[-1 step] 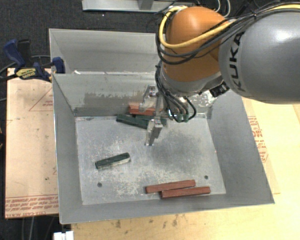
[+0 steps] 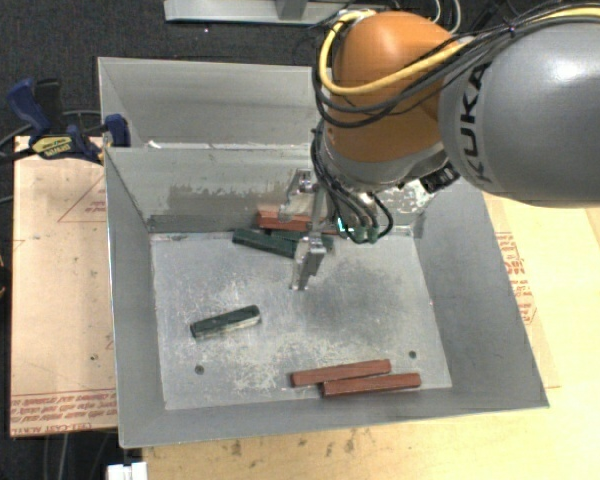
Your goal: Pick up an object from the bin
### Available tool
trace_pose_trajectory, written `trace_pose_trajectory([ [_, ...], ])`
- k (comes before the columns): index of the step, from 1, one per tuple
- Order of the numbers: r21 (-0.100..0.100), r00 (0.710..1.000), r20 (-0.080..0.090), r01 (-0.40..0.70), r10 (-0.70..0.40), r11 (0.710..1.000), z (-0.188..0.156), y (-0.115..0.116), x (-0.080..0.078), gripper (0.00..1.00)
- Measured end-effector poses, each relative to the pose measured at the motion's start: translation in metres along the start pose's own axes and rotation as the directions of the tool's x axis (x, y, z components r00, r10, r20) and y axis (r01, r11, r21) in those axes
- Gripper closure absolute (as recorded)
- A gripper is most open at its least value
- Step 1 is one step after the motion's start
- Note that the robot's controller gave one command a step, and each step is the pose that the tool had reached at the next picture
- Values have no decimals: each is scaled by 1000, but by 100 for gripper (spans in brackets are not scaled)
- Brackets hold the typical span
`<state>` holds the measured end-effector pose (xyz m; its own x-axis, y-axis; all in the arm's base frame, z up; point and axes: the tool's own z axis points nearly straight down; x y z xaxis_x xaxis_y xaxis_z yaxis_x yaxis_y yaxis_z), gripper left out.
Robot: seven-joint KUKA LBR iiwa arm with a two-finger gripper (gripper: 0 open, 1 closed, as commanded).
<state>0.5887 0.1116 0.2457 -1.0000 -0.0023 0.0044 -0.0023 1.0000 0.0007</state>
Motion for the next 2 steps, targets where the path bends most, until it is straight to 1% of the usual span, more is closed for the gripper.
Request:
trace_pose_trajectory([
  [1,-1,1000,4,-23,23,1000,90,12,28,100],
  [2,-1,1000,5,-25,25,1000,90,12,28,0],
])
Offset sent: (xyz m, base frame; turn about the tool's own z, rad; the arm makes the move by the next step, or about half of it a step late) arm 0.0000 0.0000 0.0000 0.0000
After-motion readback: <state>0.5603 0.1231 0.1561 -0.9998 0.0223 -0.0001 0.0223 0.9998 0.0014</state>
